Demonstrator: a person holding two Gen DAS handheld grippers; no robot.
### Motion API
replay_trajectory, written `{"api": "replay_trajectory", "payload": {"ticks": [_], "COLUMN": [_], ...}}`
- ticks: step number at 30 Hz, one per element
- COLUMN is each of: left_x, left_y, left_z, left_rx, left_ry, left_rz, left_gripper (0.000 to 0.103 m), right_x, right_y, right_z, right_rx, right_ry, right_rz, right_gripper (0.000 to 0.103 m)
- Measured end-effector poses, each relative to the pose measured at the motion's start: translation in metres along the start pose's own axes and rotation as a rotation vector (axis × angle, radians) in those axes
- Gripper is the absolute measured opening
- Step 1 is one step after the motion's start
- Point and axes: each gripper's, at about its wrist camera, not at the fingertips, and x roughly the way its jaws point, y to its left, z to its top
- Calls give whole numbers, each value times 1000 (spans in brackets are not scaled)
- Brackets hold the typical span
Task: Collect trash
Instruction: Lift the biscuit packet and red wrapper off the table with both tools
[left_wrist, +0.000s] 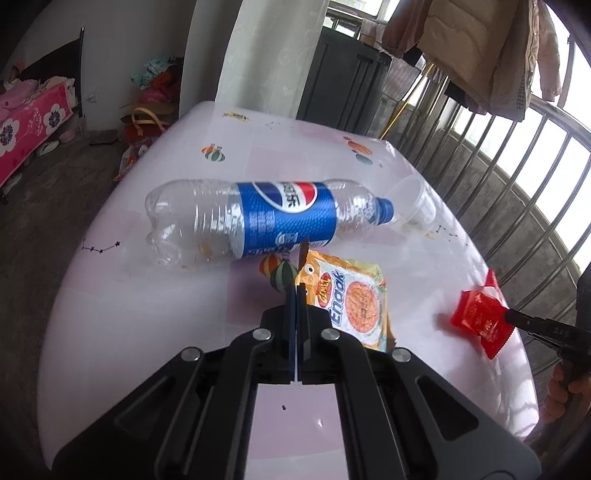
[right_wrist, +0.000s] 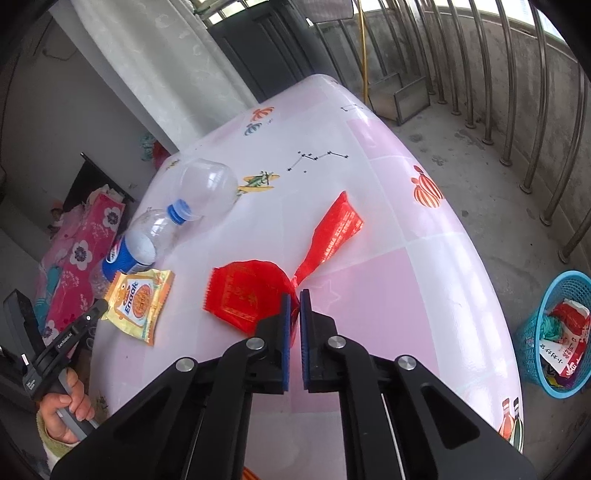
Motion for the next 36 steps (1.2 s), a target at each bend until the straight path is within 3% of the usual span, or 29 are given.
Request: {"api": "replay_trajectory", "payload": {"ticks": [36], "left_x": [-76], "left_y": [-86], "left_z": [24], "left_rx": [196], "left_ry": [-151], "left_rz": [-48], "left_gripper": [0], "right_x": [-79], "right_y": [-16], "right_z": [-11], "right_rx": [24], "right_ry": [-177], "right_rz": [68], "right_gripper": [4]}}
